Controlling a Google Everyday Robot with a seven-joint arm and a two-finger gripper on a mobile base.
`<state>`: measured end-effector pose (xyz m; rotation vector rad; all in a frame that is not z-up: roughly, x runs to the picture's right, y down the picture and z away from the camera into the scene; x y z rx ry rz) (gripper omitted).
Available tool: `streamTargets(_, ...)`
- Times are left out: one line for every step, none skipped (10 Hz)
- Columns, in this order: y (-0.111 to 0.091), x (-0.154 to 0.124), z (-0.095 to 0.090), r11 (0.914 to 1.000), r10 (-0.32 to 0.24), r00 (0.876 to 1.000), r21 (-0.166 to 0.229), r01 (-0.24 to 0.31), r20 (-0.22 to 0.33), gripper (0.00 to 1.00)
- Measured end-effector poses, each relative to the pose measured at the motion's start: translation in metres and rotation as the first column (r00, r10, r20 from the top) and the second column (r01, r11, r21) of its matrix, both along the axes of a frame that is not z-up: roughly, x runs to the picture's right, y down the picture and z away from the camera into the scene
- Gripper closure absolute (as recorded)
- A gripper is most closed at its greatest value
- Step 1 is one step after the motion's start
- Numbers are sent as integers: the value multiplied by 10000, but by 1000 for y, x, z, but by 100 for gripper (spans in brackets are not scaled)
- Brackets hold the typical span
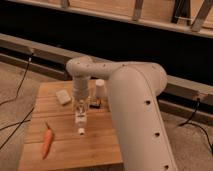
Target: Place the bottle in the ceramic bowl
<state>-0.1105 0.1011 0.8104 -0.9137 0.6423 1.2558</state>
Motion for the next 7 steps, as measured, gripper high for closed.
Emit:
streamTargets(-10,11,1,10000,-66,9999,-16,66,-129,100)
streamTargets(-23,24,4,9998,-194,9993,-20,193,-314,100)
streamTargets(-36,35,7,9993,-361,9981,-20,361,-491,100)
streamTargets(-51,45,11,9986,-528,9964,16,530,-657,100)
streamTargets(-62,52,14,9978,-651,9949,56,657,-775,100)
streamTargets(-80,63,19,9962,-853,9915,117,868,-987,100)
streamTargets(-94,74,23,9945,-1006,9878,158,1032,-1190,100)
